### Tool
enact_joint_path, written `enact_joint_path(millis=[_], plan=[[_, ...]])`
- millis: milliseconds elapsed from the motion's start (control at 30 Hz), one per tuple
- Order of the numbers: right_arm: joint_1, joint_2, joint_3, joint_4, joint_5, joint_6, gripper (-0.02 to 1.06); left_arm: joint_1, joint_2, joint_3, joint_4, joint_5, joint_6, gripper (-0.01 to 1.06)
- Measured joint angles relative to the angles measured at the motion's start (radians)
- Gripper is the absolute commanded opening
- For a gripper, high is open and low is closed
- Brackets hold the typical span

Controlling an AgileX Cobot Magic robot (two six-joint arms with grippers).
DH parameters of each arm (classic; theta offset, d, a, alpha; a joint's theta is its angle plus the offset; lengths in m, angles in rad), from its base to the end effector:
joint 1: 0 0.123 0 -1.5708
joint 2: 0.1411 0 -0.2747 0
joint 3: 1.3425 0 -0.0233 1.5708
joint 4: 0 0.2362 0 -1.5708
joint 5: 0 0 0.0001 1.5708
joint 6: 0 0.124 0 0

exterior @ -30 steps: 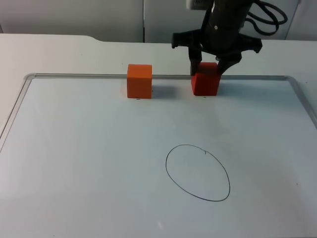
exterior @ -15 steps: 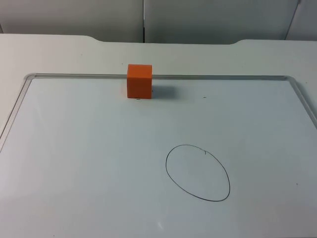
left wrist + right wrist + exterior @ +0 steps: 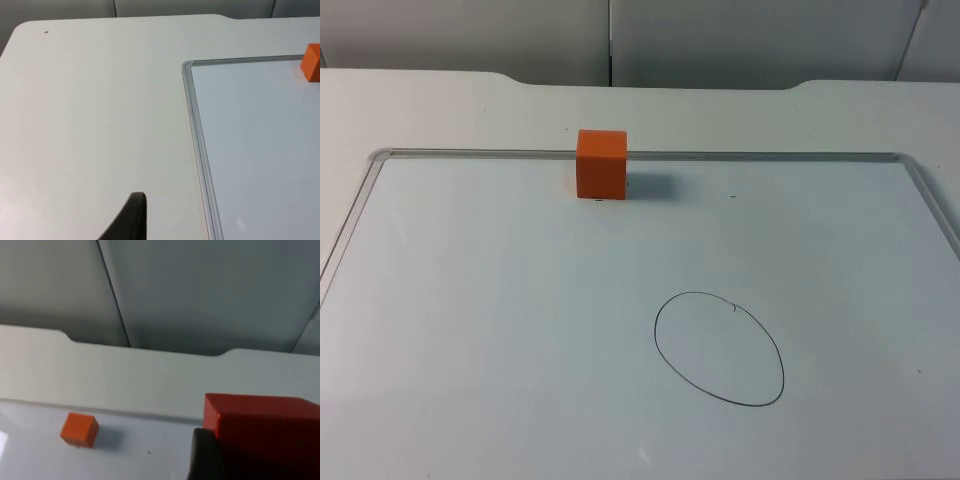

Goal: Pick up one cube with the left hand and another cube with the right hand. First place the cube in the right hand at the target position, then stack the cube in the left hand on top.

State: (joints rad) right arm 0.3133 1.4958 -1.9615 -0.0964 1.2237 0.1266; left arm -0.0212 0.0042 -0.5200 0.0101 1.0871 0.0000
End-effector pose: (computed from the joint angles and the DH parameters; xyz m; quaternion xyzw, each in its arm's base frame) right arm 0.2924 0.0829 0.4643 -0.0789 0.8959 0.0480 0.4344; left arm 0.0192 0.0007 0.2581 0.0088 0.8559 -0.0004 0.5170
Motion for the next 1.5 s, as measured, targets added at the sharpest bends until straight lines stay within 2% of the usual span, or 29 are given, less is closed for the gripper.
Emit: enact_joint_path(millis=[100,133,267,467,567,767,1133,1500], plan=[[0.000,-0.129,0.178,-0.039,0.002,-0.017,0.00,0.000,0.000,0.000,0.000,0.000,0.000,1.02],[0.000,-0.129,0.178,-0.039,0.002,-0.017,0.00,0.000,0.000,0.000,0.000,0.000,0.000,1.02],[0.000,-0.295,0.389,-0.085,0.004,-0.026,0.00,0.000,0.000,0.000,0.000,0.000,0.000,1.02],[0.000,-0.490,0.601,-0.033,0.012,-0.086,0.00,0.000,0.000,0.000,0.000,0.000,0.000,1.02],[0.000,-0.512,0.613,-0.016,0.014,-0.099,0.00,0.000,0.000,0.000,0.000,0.000,0.000,1.02],[0.000,-0.495,0.618,0.096,0.010,-0.165,0.00,0.000,0.000,0.000,0.000,0.000,0.000,1.02],[0.000,-0.447,0.618,0.096,0.001,-0.180,0.00,0.000,0.000,0.000,0.000,0.000,0.000,1.02],[0.000,-0.448,0.618,0.144,-0.078,-0.192,0.00,0.000,0.000,0.000,0.000,0.000,0.000,1.02]])
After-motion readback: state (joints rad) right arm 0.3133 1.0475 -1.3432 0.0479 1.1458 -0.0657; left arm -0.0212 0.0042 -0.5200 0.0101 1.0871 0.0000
